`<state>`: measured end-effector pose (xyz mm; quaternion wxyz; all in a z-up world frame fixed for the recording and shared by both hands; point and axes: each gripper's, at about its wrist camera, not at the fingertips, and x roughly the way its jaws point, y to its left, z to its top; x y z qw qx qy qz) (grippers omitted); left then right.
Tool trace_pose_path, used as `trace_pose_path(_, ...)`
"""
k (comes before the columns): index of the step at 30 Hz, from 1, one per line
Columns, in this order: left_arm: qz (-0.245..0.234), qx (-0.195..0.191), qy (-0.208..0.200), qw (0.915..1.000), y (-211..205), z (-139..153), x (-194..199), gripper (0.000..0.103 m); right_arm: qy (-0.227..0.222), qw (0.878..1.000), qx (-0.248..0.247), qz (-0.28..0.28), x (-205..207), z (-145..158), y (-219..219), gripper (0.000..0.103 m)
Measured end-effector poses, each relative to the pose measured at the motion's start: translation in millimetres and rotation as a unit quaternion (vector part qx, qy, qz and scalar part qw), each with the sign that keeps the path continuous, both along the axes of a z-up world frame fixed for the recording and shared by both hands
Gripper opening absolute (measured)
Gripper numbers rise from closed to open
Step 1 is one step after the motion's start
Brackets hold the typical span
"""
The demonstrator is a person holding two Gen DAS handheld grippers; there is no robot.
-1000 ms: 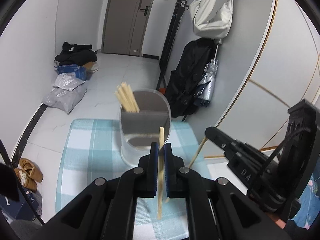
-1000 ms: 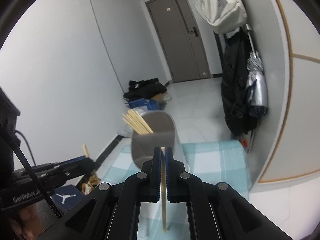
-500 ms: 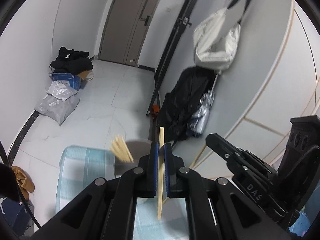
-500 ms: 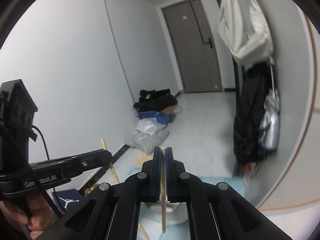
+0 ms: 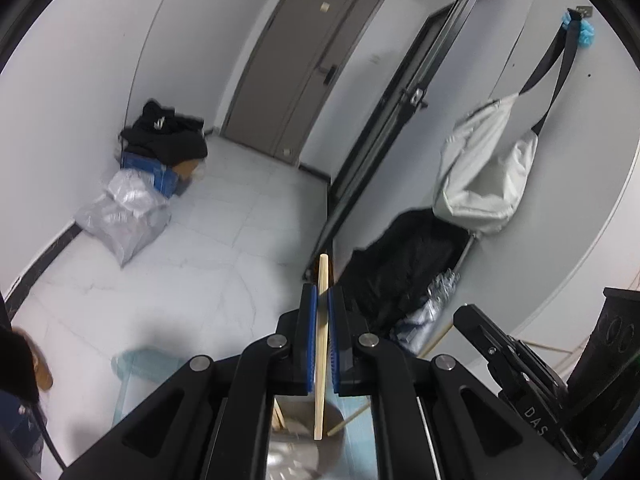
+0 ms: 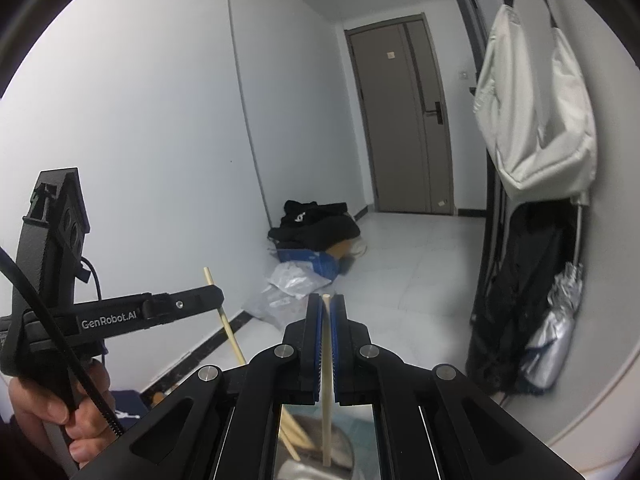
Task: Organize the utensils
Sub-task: 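Lower both chopsticks into the holder and open both tools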
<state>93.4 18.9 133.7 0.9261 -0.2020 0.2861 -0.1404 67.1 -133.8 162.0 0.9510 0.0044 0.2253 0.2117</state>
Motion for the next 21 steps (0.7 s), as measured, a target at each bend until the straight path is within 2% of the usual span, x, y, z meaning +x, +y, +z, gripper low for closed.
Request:
trace_pose_path(2, 0.014, 0.008, -0.028, 0.9995, 2, -8, -1, 0.002, 0.002, 1.0, -0.001, 0.005, 9, -3, 3, 0.003)
trace_pose_path(5, 0.01, 0.009, -0.038, 0.9992, 3, -18, 1, 0.002, 0.004, 1.0, -0.015, 0.016, 22, -12, 13, 0.003)
trace_pose_path(8, -0.004, 0.007, -0.029, 0.9996, 3, -34, 0, 0.002, 0.008, 0.999, -0.036, 0.027, 29, -22, 21, 0.003)
trace_pose_path(21, -0.027, 0.014, -0.007, 0.9995, -8, -54, -8, 0.002, 0.003, 0.993, -0.09, 0.08, 17, -58, 31, 0.003)
